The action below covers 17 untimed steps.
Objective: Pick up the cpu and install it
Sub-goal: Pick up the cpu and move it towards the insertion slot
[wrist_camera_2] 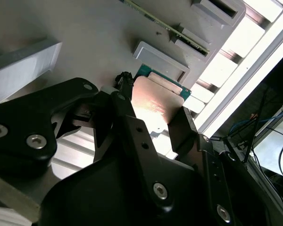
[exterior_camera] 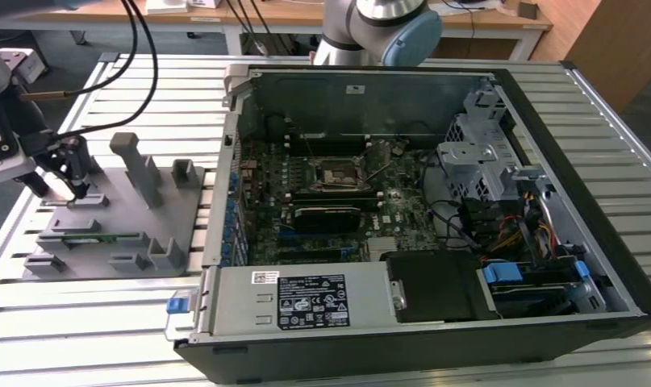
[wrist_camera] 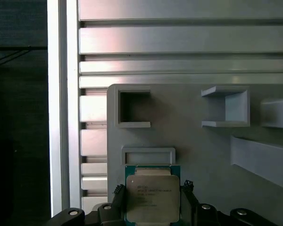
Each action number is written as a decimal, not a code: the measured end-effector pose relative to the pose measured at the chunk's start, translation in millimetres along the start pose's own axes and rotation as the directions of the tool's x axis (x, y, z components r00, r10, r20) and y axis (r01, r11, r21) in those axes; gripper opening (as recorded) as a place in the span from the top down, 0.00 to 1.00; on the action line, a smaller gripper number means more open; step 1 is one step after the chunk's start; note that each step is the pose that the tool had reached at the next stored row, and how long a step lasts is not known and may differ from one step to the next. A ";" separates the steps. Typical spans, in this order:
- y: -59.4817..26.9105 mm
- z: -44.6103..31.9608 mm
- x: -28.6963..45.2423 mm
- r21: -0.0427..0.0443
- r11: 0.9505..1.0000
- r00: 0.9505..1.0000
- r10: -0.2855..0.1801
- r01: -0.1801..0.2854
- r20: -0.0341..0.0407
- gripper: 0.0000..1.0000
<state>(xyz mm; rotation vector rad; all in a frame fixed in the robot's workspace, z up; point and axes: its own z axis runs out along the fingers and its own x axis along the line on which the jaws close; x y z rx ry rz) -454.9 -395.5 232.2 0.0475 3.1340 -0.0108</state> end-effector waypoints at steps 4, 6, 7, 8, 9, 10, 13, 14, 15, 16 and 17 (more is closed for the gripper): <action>0.2 -1.6 0.0 0.000 1.000 1.000 0.000 0.000 0.000 0.46; 0.4 -2.8 0.0 0.000 1.000 1.000 0.000 0.000 0.000 0.46; 0.5 -3.6 0.0 0.000 1.000 1.000 0.000 0.000 0.000 0.46; 0.6 -4.3 0.0 0.000 1.000 1.000 0.000 0.000 0.000 0.46; 0.7 -5.0 0.0 0.000 1.000 1.000 0.000 0.000 0.000 0.46; 0.8 -5.9 0.0 0.000 1.000 1.000 0.000 0.000 0.000 0.46; 0.9 -8.3 0.0 0.000 1.000 1.000 0.000 0.000 0.000 0.46; 1.0 -9.1 0.0 0.000 1.000 1.000 0.000 0.000 0.000 0.46; 1.1 -10.0 0.0 0.000 1.000 1.000 0.000 0.000 0.000 0.46; 1.1 -10.8 0.0 0.000 1.000 1.000 0.000 0.000 0.000 0.46; 1.1 -11.5 0.0 0.000 1.000 1.000 0.000 0.000 0.000 0.46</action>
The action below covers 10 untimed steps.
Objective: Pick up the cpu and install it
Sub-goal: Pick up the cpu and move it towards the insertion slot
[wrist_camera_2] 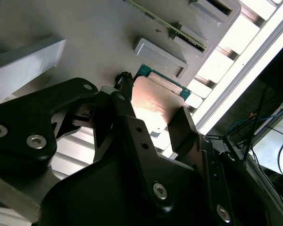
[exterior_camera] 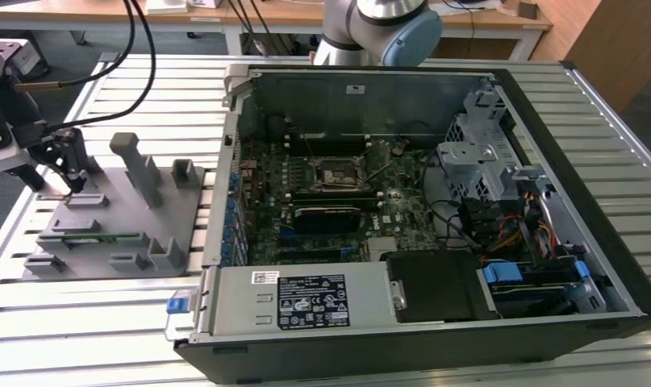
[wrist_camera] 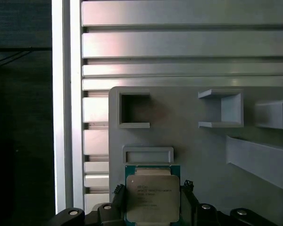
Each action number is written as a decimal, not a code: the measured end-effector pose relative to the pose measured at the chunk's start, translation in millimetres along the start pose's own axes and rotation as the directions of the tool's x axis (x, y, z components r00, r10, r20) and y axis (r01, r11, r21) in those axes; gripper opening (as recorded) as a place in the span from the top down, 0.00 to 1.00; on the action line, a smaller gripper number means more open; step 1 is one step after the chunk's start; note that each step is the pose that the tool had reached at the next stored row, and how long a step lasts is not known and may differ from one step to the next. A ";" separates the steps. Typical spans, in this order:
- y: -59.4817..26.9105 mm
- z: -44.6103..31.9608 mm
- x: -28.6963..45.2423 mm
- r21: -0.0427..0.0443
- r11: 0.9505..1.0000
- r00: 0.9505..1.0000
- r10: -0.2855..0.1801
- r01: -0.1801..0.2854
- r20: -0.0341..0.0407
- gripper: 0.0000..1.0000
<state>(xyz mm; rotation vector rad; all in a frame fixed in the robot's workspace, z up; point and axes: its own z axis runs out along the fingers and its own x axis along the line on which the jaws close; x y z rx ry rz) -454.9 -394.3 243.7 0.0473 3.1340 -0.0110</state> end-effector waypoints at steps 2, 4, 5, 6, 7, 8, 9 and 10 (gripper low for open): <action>0.1 -1.5 0.0 0.000 1.000 1.000 0.000 0.000 0.000 0.46; 0.1 -2.3 0.0 0.000 1.000 1.000 0.000 0.000 0.000 0.46; 0.2 -2.7 0.0 0.000 1.000 1.000 0.000 0.000 0.000 0.46; 0.2 -3.1 0.0 0.000 1.000 1.000 0.000 0.000 0.000 0.46; 0.2 -3.3 0.0 0.000 1.000 1.000 0.000 0.000 0.000 0.46; 0.2 -3.6 0.0 0.000 1.000 1.000 0.000 0.000 0.000 0.46; 0.2 -3.9 0.0 0.000 1.000 1.000 0.000 0.000 0.000 0.46; 0.3 -4.2 0.0 0.000 1.000 1.000 0.000 0.000 0.000 0.46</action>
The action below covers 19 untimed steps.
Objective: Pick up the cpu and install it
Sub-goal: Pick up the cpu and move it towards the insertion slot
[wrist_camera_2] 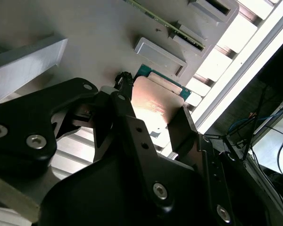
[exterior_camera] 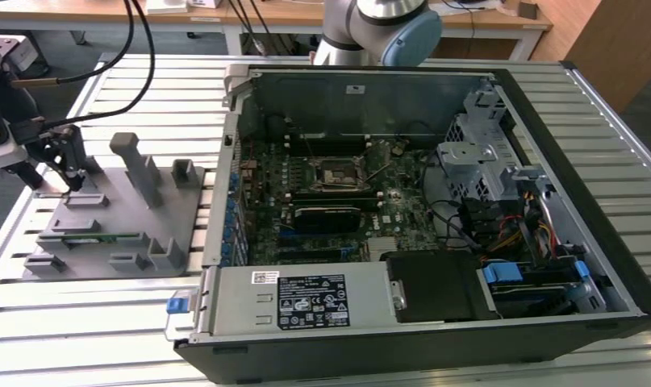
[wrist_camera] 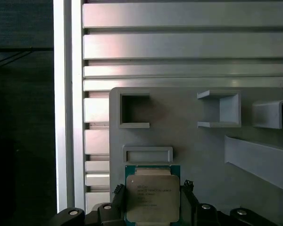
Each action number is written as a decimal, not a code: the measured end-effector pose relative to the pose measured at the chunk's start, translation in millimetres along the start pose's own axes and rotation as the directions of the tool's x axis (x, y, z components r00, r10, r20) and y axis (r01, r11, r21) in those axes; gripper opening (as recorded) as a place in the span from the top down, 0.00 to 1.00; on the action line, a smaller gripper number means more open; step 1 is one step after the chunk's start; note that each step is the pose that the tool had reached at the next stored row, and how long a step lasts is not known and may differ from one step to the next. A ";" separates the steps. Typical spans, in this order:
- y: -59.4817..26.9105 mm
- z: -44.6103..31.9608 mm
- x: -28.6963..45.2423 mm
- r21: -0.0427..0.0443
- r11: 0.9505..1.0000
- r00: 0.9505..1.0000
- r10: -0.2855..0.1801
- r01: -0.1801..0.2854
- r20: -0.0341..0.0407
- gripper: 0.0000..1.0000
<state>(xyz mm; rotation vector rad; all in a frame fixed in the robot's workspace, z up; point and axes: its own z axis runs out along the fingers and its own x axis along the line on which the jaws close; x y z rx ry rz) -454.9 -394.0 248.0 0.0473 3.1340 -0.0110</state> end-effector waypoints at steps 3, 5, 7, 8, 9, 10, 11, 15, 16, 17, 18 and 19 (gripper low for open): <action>0.1 -1.6 0.0 0.000 1.000 1.000 0.000 0.000 0.000 0.46; 0.1 -2.5 0.0 0.000 1.000 1.000 0.000 0.000 0.000 0.46; 0.2 -3.2 0.0 0.000 1.000 1.000 0.000 0.000 0.000 0.46; 0.3 -3.6 0.0 0.000 1.000 1.000 0.000 0.000 0.000 0.46; 0.4 -3.9 0.0 0.000 1.000 1.000 0.000 0.000 0.000 0.46; 0.4 -4.3 0.0 0.000 1.000 1.000 0.000 0.000 0.000 0.46; 0.5 -4.7 0.0 0.000 1.000 1.000 0.000 0.000 0.000 0.46; 0.8 -6.2 0.0 0.000 1.000 1.000 0.000 0.000 0.000 0.46; 0.9 -6.5 0.0 0.000 1.000 1.000 0.000 0.000 0.000 0.46; 1.0 -6.8 0.0 0.000 1.000 1.000 0.000 0.000 0.000 0.46; 1.1 -7.1 0.0 0.000 1.000 1.000 0.000 0.000 0.000 0.46; 1.2 -7.4 0.0 0.000 1.000 1.000 0.000 0.000 0.000 0.46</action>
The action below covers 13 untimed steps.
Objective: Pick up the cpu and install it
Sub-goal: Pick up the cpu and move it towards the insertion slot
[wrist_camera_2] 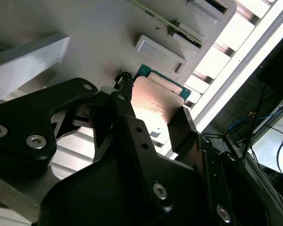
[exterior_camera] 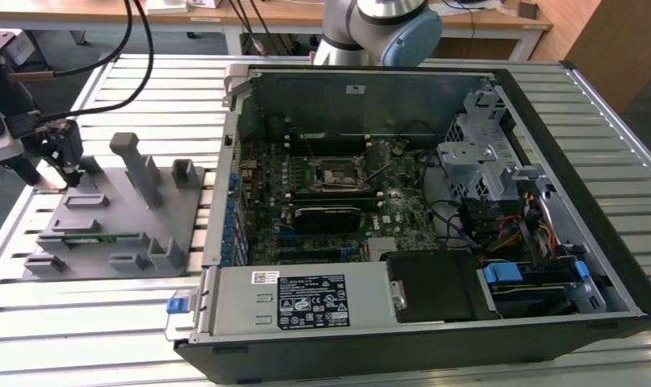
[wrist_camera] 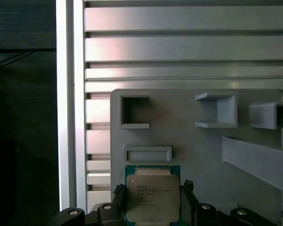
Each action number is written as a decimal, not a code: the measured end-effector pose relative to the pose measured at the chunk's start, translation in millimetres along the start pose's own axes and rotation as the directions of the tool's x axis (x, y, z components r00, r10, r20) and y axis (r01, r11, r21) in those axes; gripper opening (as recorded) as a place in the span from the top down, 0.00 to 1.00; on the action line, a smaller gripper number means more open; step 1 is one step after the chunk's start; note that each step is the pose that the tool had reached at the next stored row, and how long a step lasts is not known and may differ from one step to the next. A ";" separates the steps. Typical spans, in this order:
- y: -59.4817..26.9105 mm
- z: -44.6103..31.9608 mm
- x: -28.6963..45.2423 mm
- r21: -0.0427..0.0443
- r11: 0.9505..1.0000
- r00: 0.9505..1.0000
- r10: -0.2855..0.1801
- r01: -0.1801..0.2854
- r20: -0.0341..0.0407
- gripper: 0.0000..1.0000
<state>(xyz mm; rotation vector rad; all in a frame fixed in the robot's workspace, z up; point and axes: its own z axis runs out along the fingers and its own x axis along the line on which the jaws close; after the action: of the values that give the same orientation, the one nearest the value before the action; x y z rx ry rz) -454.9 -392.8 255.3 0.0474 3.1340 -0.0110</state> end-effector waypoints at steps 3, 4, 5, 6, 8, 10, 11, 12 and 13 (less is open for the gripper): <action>0.1 -1.0 0.0 0.000 1.000 1.000 0.000 0.000 0.000 0.46; 0.1 -1.7 0.0 0.000 1.000 1.000 0.000 0.000 0.000 0.46; 0.1 -2.1 0.0 0.000 1.000 1.000 0.000 0.000 0.000 0.46; 0.2 -2.6 0.0 0.000 1.000 1.000 0.000 0.000 0.000 0.46; 0.2 -3.8 0.0 0.000 1.000 1.000 0.000 0.000 0.000 0.46; 0.4 -4.6 -0.1 0.000 1.000 1.000 0.000 0.000 0.000 0.46; 0.5 -5.0 -0.1 0.000 1.000 1.000 0.000 0.000 0.000 0.46; 0.6 -5.5 0.0 0.000 1.000 1.000 0.000 0.000 0.000 0.46; 0.7 -5.9 0.0 0.000 1.000 1.000 0.000 0.000 0.000 0.46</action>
<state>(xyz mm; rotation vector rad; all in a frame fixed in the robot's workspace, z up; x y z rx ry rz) -454.9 -392.1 261.2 0.0474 3.1340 -0.0110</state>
